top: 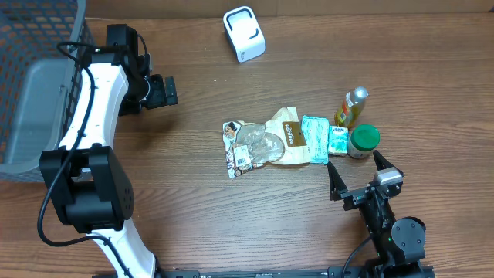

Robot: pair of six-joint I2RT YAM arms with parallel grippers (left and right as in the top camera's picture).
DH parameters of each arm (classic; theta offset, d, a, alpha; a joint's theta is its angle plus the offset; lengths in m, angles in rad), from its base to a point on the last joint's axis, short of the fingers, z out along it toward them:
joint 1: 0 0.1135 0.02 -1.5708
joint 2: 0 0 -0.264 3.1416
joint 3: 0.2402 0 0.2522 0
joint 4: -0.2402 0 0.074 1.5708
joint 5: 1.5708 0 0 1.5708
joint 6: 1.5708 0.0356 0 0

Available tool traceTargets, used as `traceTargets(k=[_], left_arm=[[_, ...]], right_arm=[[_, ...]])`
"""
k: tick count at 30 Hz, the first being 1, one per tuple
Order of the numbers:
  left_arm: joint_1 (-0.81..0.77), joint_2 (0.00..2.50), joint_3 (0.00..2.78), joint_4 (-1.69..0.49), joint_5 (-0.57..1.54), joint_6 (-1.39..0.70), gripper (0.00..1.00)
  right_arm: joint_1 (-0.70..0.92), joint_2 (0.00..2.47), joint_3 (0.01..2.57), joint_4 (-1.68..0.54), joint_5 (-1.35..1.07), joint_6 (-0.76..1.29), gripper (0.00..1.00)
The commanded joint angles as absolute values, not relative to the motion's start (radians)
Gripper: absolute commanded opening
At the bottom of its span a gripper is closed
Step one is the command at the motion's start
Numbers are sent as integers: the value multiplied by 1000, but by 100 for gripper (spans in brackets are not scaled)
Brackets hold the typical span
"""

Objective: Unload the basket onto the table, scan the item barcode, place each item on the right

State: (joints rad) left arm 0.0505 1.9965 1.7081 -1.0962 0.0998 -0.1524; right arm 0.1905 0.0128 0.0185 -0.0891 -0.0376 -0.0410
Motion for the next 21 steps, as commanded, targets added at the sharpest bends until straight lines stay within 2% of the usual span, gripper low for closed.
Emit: traceTargets(k=[1,21], left_arm=[[59,1990,1703,-1095,94,-145,99],[62,1964,1509,-1091,94,-145,100]], right_arm=[[187,3,8,-82,-39,-46,100],[187,3,8,-82,-39,-46,100]])
